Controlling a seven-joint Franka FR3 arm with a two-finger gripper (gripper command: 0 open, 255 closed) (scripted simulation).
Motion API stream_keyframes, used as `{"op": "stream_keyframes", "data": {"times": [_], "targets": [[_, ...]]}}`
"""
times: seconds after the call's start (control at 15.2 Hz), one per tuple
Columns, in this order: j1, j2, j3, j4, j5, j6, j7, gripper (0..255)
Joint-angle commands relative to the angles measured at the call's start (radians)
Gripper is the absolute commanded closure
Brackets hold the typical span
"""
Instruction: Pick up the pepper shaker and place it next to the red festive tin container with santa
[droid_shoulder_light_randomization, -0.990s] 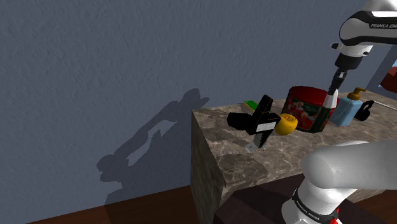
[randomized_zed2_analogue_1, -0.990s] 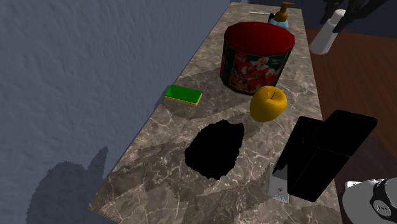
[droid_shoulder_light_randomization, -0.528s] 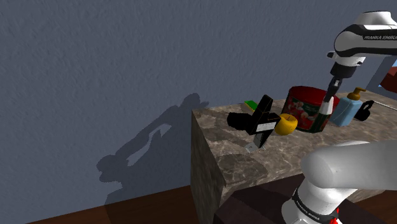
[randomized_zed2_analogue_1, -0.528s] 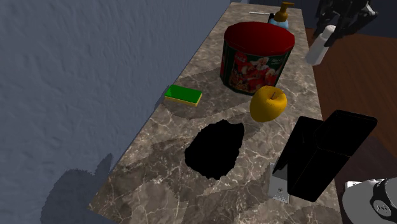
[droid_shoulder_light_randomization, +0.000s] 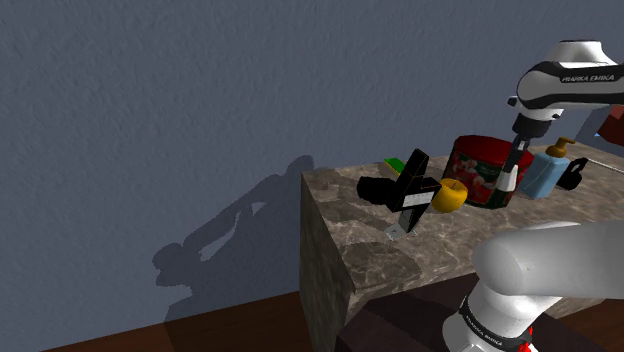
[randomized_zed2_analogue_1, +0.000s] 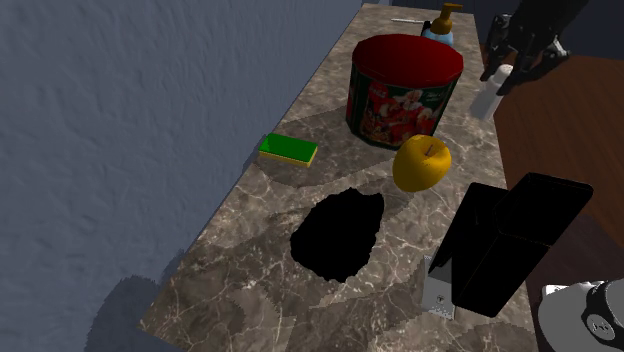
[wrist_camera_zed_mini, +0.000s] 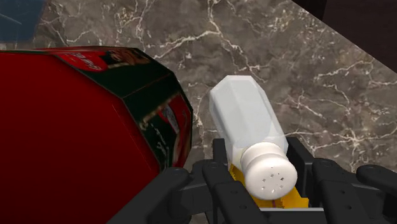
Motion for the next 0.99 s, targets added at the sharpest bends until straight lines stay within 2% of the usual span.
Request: {"op": "stream_keyframes", "data": {"times": [0.0, 0.92], "targets": [[-0.003, 0.003, -0.012, -0.023, -0.009, 0.027, 0.001, 255], [-0.012, 0.059, -0.097, -0.167, -0.072, 0.229, 0.017, 255]]}}
